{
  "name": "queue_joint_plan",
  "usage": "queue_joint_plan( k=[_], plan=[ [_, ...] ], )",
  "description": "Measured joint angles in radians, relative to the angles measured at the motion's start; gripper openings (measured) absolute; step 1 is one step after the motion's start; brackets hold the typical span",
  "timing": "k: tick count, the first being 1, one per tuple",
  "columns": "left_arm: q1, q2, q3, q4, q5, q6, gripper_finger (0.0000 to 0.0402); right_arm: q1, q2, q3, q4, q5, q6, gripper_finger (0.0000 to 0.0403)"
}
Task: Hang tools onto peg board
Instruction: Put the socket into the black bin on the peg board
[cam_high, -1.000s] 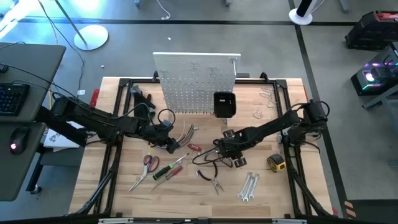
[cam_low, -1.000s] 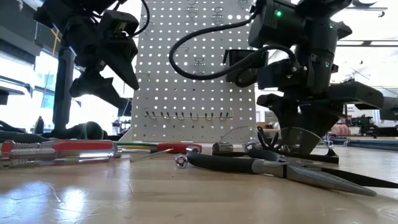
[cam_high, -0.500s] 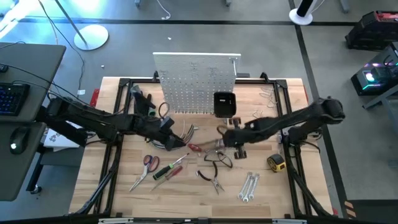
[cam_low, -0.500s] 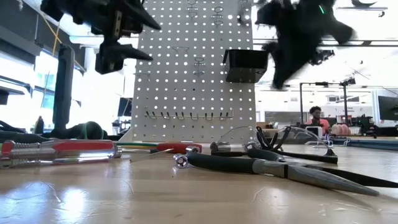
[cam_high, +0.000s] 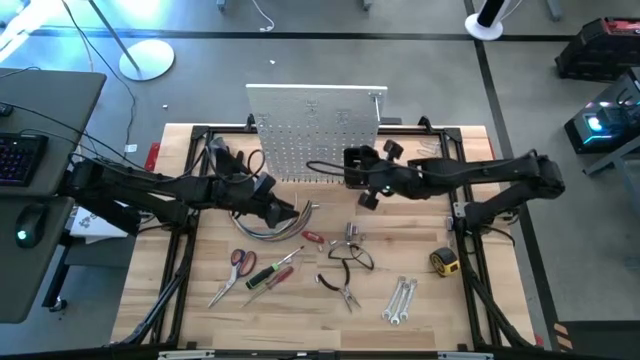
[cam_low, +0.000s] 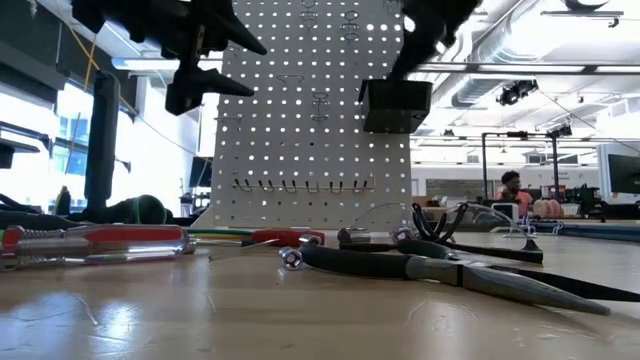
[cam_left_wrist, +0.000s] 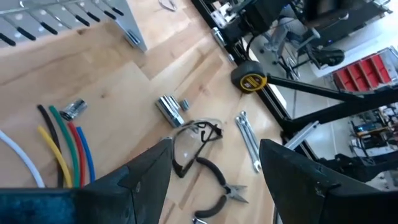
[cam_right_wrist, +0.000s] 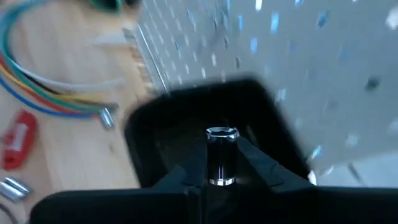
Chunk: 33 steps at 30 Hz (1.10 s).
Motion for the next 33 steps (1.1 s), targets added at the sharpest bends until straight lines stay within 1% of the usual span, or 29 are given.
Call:
queue_joint_plan(
  k=[2, 5, 11, 14, 17, 20, 22, 24, 27, 31, 33],
  plan=[
    [0.005, 0.0, 0.0, 0.0, 0.0, 0.003, 0.0236, -0.025, 0.0, -0.011, 0.001, -0.004, 0.058, 0.0056],
    [0.006, 0.0, 0.0, 0.0, 0.0, 0.004, 0.0236, -0.048, -0.002, -0.005, 0.013, -0.003, 0.119, 0.0094],
    [0.005, 0.0, 0.0, -0.001, 0.0, 0.011, 0.0236, -0.056, -0.003, 0.045, 0.056, -0.023, 0.087, 0.0181],
    [0.005, 0.0, 0.0, -0.001, 0.0, 0.011, 0.0236, -0.057, -0.004, 0.086, 0.037, -0.083, 0.087, 0.0205],
    [0.005, 0.0, 0.0, -0.001, -0.005, 0.011, 0.0236, -0.055, -0.007, 0.173, -0.006, -0.182, 0.09, 0.021],
    [0.005, 0.0, 0.0, -0.003, -0.005, 0.016, 0.0236, -0.024, -0.009, 0.258, -0.068, -0.267, 0.082, 0.0211],
    [0.005, 0.0, 0.0, -0.011, -0.005, 0.026, 0.0236, 0.013, -0.009, 0.287, -0.118, -0.32, 0.084, 0.0211],
    [0.005, 0.0, 0.0, -0.014, -0.005, 0.036, 0.0236, 0.057, -0.009, 0.292, -0.179, -0.399, 0.115, 0.0212],
    [0.005, 0.0, 0.0, -0.037, -0.005, 0.037, 0.0236, 0.143, -0.007, 0.254, -0.246, -0.482, 0.21, 0.0212],
    [0.005, 0.0, 0.0, -0.063, -0.006, 0.039, 0.0236, 0.284, -0.004, 0.114, -0.231, -0.486, 0.292, 0.0212],
    [0.005, 0.0, 0.0, -0.074, -0.007, 0.059, 0.0236, 0.328, 0.004, 0.031, -0.194, -0.486, 0.309, 0.0212]
  ],
)
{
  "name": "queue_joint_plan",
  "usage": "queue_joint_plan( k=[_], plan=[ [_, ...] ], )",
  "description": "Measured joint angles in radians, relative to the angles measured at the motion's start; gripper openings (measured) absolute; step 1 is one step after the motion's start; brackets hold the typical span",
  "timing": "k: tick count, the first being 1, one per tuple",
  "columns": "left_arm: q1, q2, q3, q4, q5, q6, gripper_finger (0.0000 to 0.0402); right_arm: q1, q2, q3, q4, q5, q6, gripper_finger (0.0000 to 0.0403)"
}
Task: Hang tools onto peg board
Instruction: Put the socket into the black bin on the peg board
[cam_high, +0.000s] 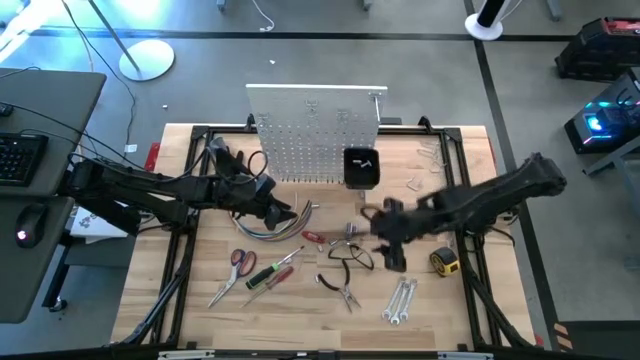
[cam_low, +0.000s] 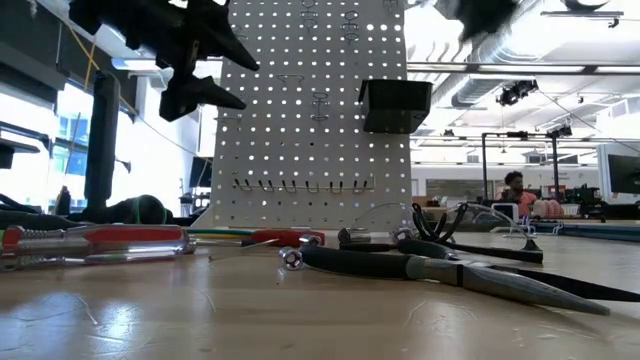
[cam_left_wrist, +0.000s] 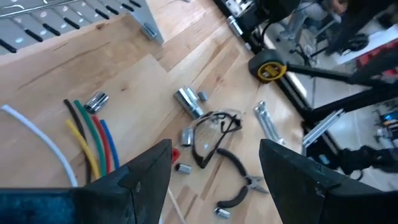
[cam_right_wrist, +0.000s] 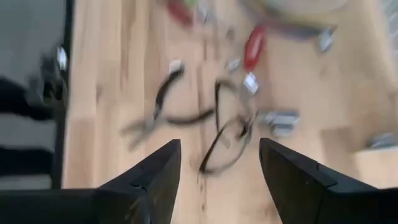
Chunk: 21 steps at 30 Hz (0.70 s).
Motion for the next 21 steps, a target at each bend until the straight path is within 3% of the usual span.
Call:
queue_joint_plan(
  k=[2, 9, 14, 21],
  plan=[
    [0.0, 0.0, 0.0, -0.008, 0.0, 0.012, 0.0236, 0.007, 0.025, -0.072, 0.033, 0.003, 0.069, 0.021],
    [0.0, 0.0, 0.0, -0.009, 0.0, -0.022, 0.0236, -0.092, 0.11, -0.223, 0.27, -0.02, 0.549, 0.0191],
    [-0.001, 0.0, 0.0, -0.009, 0.003, -0.045, 0.0236, -0.13, 0.173, -0.285, 0.34, -0.013, 0.993, 0.0185],
    [-0.002, 0.0, 0.0, -0.009, 0.011, -0.032, 0.0236, -0.121, 0.298, -0.343, 0.442, -0.038, 1.243, 0.0183]
  ],
)
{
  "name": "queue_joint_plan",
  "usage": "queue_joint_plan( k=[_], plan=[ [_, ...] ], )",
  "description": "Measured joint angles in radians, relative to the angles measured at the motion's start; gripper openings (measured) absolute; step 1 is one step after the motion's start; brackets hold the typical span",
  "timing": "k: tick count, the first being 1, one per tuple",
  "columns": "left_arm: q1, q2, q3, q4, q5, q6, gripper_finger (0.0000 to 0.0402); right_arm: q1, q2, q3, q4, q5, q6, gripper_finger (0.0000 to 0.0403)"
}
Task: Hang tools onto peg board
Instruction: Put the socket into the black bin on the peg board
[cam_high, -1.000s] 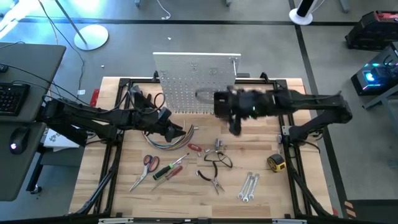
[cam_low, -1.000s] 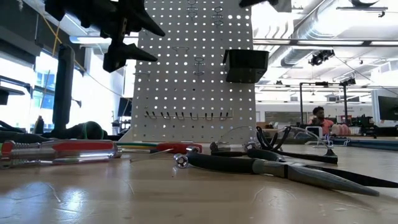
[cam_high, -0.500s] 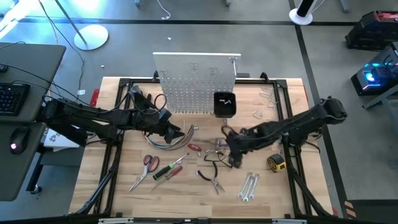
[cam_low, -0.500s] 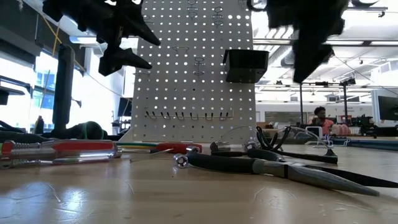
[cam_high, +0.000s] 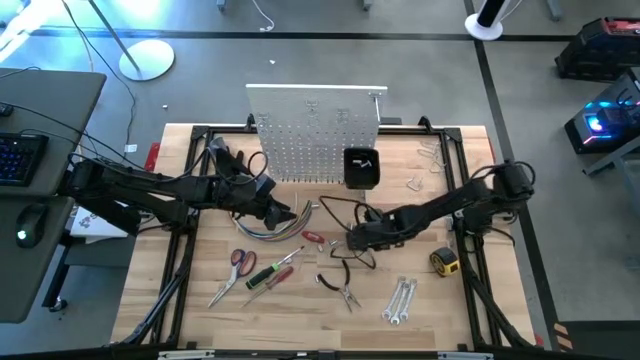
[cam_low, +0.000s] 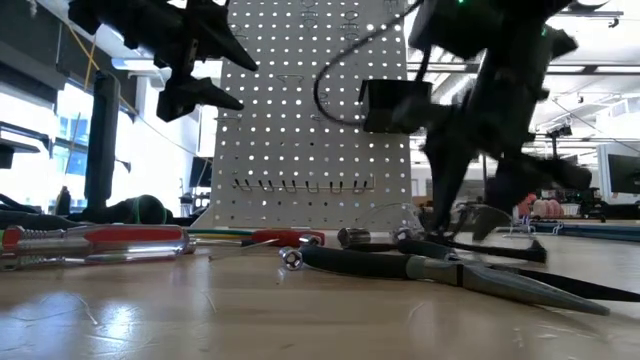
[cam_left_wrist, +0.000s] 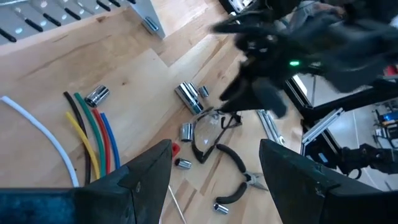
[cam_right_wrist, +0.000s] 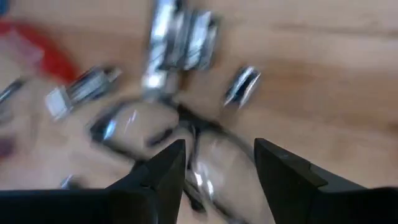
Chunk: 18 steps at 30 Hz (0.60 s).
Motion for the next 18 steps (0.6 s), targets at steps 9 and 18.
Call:
queue_joint_plan(
  k=[9, 18],
  plan=[
    [0.0, 0.0, 0.0, 0.0, 0.099, 0.03, 0.0236, -0.019, -0.031, 0.081, -0.105, 0.058, 0.067, 0.0183],
    [0.0, 0.0, 0.0, -0.001, 0.1, 0.075, 0.0236, -0.069, -0.011, 0.074, -0.188, 0.034, 0.176, 0.0179]
  ],
)
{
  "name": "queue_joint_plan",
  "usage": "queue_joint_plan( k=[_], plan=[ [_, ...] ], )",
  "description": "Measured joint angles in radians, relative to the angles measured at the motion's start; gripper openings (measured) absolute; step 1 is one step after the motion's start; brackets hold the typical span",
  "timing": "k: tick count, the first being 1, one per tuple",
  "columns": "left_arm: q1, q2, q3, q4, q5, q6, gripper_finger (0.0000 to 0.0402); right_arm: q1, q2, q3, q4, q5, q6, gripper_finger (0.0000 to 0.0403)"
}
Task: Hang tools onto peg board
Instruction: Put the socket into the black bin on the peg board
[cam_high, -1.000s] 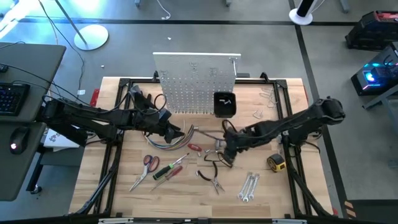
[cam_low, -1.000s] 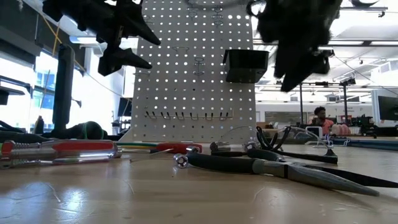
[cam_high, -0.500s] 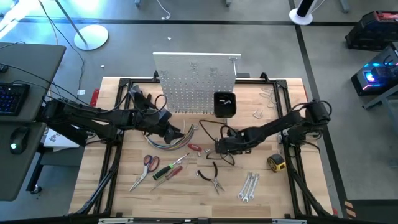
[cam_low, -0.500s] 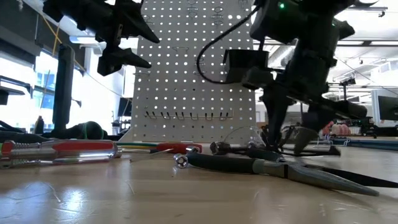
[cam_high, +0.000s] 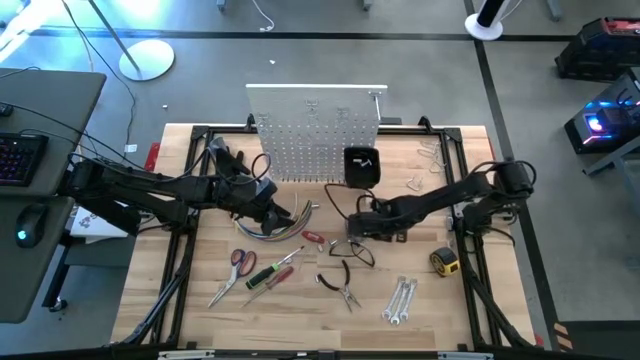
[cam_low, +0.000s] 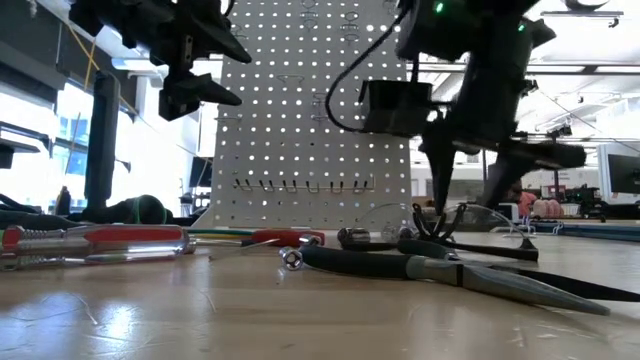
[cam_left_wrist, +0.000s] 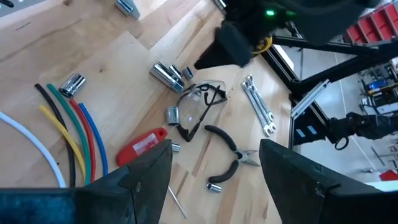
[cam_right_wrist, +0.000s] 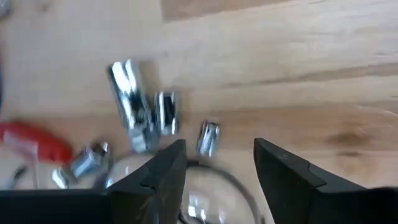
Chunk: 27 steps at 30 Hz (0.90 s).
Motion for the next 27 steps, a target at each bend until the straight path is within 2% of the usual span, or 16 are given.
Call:
queue_joint_plan(
  k=[4, 9, 16, 20, 23, 27],
  plan=[
    [0.0, 0.0, 0.0, 0.0, 0.021, 0.05, 0.0236, -0.012, 0.035, -0.001, 0.045, -0.016, 0.011, 0.0166],
    [0.001, 0.0, 0.0, -0.005, 0.032, 0.083, 0.0236, -0.028, 0.083, -0.001, 0.055, -0.093, 0.01, 0.0142],
    [0.001, 0.0, 0.0, -0.032, 0.033, 0.1, 0.0236, -0.027, 0.105, 0.002, 0.047, -0.072, 0.049, 0.0112],
    [0.001, 0.0, 0.0, -0.032, 0.032, 0.118, 0.0236, -0.024, 0.098, 0.006, 0.025, -0.068, -0.034, 0.0065],
    [0.001, 0.0, 0.0, -0.035, 0.032, 0.132, 0.0236, -0.002, 0.082, 0.028, 0.004, -0.016, -0.141, 0.0022],
    [0.002, 0.0, 0.0, -0.042, 0.03, 0.145, 0.0236, 0.01, 0.035, 0.115, -0.041, -0.026, -0.394, 0.003]
  ],
)
